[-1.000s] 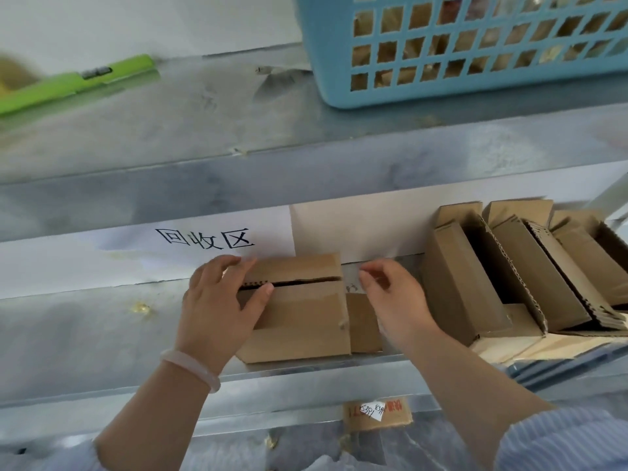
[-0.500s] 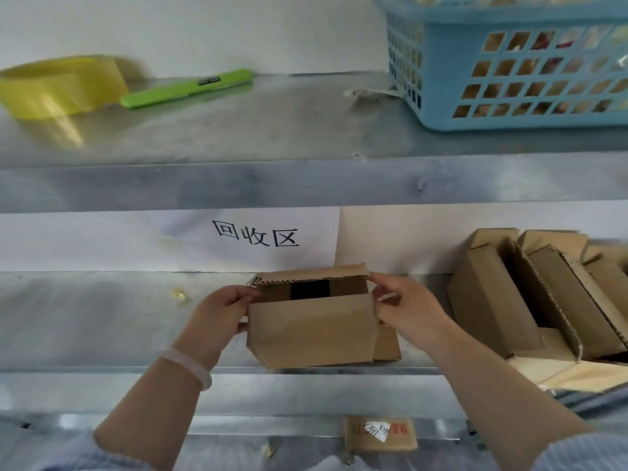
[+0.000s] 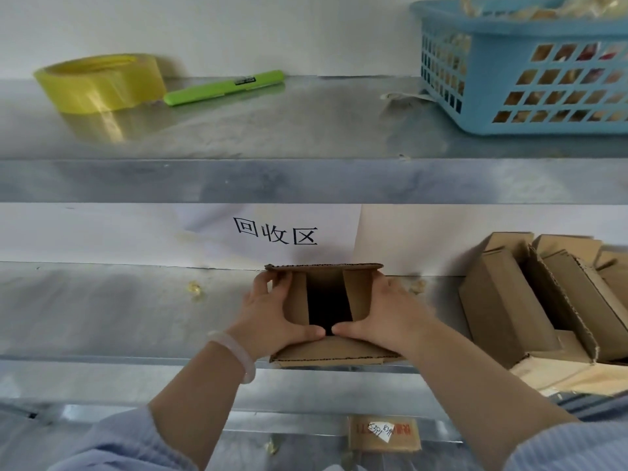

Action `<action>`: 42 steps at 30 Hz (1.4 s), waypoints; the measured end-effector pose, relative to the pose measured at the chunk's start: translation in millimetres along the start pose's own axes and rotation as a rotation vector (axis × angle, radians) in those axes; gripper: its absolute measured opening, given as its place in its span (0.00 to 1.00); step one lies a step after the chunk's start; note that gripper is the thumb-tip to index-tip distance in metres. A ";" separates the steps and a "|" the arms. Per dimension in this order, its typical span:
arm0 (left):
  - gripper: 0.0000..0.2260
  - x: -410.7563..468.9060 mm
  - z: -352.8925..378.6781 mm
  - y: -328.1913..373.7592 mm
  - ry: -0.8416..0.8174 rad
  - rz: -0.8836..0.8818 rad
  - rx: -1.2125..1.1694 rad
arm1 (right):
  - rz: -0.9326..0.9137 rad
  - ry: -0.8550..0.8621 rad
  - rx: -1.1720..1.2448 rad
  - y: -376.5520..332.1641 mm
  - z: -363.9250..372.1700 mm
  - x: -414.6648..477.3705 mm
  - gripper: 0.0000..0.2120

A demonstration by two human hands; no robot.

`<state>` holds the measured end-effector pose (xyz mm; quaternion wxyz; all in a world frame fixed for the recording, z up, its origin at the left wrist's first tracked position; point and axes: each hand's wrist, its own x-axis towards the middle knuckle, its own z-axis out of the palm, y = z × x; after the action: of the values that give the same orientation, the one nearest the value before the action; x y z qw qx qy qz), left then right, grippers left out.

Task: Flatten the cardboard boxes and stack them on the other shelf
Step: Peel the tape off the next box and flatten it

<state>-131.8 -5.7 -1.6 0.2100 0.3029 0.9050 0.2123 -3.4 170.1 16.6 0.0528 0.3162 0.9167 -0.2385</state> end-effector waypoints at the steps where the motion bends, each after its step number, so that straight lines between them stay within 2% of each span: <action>1: 0.55 -0.8 3.4 0.1 0.020 -0.020 -0.031 | 0.018 0.024 -0.031 -2.7 4.6 -0.7 0.50; 4: 0.50 -4.8 7.9 0.2 0.049 -0.048 -0.122 | 0.019 0.036 0.031 -3.0 5.5 -2.8 0.42; 6: 0.46 -9.7 6.7 -1.5 0.045 -0.012 -0.162 | -0.010 0.025 0.174 1.7 0.7 -6.5 0.34; 8: 0.37 -16.0 5.9 -5.3 0.050 0.032 -0.318 | 0.004 0.012 0.364 8.0 -5.8 -12.1 0.25; 10: 0.29 -24.7 5.2 -10.4 0.077 0.098 -0.550 | 0.021 0.001 0.518 17.6 -11.6 -14.4 0.22; 12: 0.32 -33.9 2.9 -15.5 0.115 0.182 -0.711 | 0.031 -0.006 0.641 27.2 -18.5 -15.1 0.23; 14: 0.36 -42.5 0.4 -22.1 0.153 0.240 -0.763 | 0.068 -0.056 0.819 36.5 -24.8 -18.0 0.23; 17: 0.40 -52.7 3.0 -34.2 0.157 0.295 -0.665 | 0.075 -0.229 1.170 51.1 -24.9 -21.8 0.23; 20: 0.39 -61.1 13.8 -44.4 0.113 0.306 -0.588 | 0.142 -0.364 1.371 57.0 -23.9 -24.7 0.15; 23: 0.37 -66.8 23.1 -49.4 0.087 0.280 -0.623 | 0.195 -0.513 1.360 60.4 -23.3 -15.7 0.37; 24: 0.37 -67.9 24.3 -50.4 0.090 0.272 -0.619 | 0.233 -0.542 1.323 58.6 -24.2 -12.6 0.41; 25: 0.37 -68.4 24.8 -50.7 0.092 0.274 -0.600 | 0.283 -0.528 1.258 56.7 -24.7 -9.3 0.40; 27: 0.32 -67.8 25.6 -50.1 0.081 0.288 -0.578 | 0.353 -0.441 1.070 53.7 -21.3 -4.6 0.33; 30: 0.23 -63.2 30.0 -44.1 0.082 0.216 -0.689 | 0.324 -0.354 0.843 49.4 -6.5 -3.1 0.26; 32: 0.19 -56.7 35.7 -38.3 0.132 0.150 -0.677 | 0.302 -0.266 0.780 49.2 4.3 -4.0 0.23; 36: 0.15 -45.2 46.0 -34.3 0.226 0.126 -0.513 | 0.254 -0.157 0.798 53.8 11.6 -8.8 0.22; 38: 0.18 -40.5 48.5 -34.5 0.283 0.082 -0.496 | 0.204 -0.152 0.790 57.4 12.3 -11.8 0.21; 40: 0.32 -33.3 49.6 -35.7 0.306 -0.017 -0.443 | 0.170 -0.180 0.803 58.9 14.1 -15.1 0.21; 42: 0.45 -27.3 47.8 -35.9 0.218 -0.156 -0.526 | 0.173 -0.190 0.848 61.9 17.2 -17.5 0.23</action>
<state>-104.1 -36.9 -52.4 0.1984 0.1432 0.8568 0.4540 47.0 194.7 -19.2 0.0220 0.3623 0.6989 -0.6163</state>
